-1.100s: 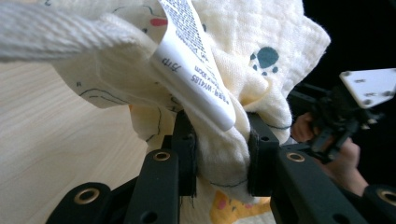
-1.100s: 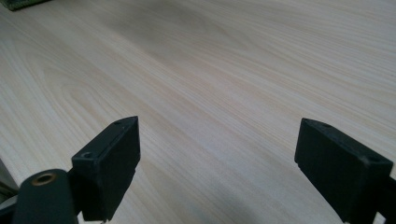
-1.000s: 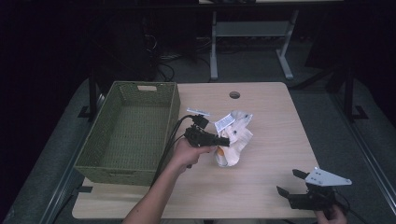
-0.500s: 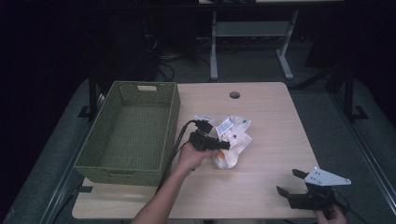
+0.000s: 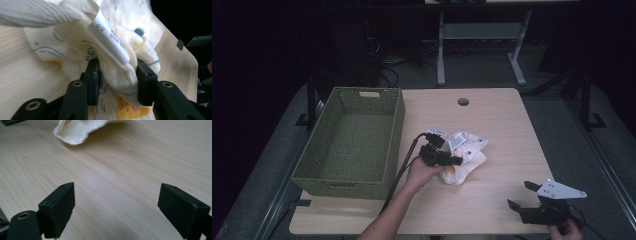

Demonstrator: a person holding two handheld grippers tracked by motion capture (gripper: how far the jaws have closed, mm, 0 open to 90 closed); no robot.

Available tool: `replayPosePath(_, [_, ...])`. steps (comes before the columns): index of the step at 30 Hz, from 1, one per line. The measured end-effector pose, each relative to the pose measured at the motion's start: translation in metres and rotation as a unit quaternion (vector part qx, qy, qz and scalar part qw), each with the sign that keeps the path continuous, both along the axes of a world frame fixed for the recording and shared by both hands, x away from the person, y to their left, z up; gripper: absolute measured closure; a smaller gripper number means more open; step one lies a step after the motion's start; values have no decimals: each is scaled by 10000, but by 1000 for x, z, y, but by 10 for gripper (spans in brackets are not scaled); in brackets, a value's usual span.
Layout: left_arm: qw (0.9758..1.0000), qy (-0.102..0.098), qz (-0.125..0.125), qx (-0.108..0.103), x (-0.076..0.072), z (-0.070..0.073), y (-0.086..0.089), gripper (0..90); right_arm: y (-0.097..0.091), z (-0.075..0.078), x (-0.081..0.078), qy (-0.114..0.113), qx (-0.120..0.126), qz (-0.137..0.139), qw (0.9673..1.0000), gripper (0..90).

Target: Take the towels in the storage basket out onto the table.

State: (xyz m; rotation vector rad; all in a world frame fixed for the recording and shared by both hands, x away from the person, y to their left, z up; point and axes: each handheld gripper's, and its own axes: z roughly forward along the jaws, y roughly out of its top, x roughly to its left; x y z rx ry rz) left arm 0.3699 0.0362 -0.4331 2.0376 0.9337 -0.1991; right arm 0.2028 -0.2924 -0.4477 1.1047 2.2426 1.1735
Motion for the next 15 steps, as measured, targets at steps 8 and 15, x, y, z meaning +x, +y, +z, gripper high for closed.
replayPosePath(8, [9998, -158, -22, -94, -10, 7, 16, 501, 1, 0, 0, 3, -39, 23, 10000, 139])
replayPosePath(15, [9993, -335, -44, -160, -27, 12, 26, 478, 2, 0, 0, 6, -70, 29, 10000, 139])
